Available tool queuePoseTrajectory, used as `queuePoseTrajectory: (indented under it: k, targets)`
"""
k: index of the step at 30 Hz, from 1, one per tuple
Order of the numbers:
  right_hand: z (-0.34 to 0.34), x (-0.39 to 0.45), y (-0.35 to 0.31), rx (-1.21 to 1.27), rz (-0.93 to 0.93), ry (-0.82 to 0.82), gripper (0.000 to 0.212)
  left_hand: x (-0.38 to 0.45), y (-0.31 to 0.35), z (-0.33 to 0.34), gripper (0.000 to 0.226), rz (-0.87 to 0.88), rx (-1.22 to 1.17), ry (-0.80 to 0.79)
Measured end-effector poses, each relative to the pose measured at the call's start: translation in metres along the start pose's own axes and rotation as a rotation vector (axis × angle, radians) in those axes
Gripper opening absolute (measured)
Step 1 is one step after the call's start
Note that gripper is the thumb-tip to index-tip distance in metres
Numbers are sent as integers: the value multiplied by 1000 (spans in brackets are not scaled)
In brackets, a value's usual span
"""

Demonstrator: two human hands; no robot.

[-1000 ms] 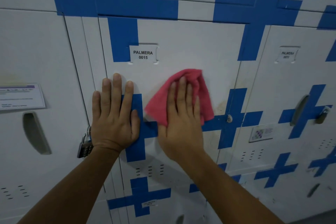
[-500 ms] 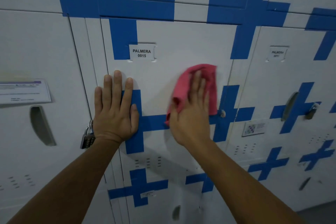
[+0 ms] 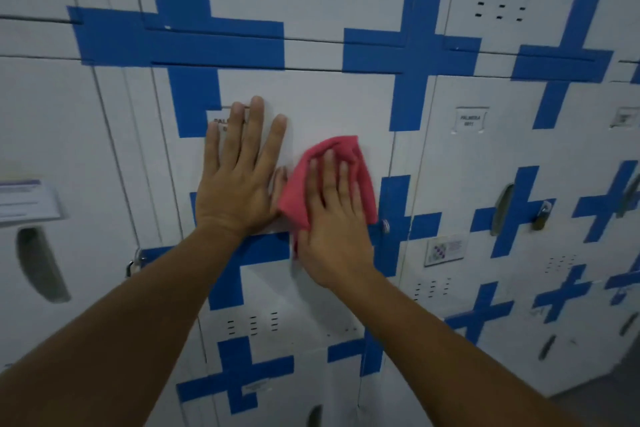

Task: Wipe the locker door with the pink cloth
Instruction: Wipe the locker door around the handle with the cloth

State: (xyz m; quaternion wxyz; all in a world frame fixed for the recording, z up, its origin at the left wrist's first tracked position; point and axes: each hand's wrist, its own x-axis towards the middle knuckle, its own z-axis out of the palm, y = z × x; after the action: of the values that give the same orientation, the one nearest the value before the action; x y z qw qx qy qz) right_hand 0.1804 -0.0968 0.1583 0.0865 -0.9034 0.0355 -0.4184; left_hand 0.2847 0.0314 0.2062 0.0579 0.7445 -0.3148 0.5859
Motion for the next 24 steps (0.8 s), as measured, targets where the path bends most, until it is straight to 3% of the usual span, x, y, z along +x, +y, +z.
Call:
queuePoseTrajectory:
  k: [2,4,7,10,12,15,18,21,24]
  targets:
    - [1,-4,16,-125,-116,-45,79,0,0,0,69,15,-19,7]
    - [-1,-4,38,-140,-45,-10,77,-1,1,-1,70,5,-21,9]
    - [-8,2,49,53,290,82,76,-2,1,-2,71,-6,-5,-16]
    - [-5,19,29,375,574,180,89,-2,1,-3,70,-5,-11,-14]
    - [-1,21,-2,381,536,164,89,-2,2,-1,70,-1,-20,1]
    - [6,2,-35,190,190,83,82,-2,1,1,68,4,-23,13]
    - [8,-2,4,-56,22,4,77,-2,0,2,67,-2,-27,23]
    - [-1,-5,44,-71,104,28,79,-3,1,1,67,-2,-18,31]
    - [-6,-4,48,204,360,161,79,-2,1,-1,68,1,-19,21]
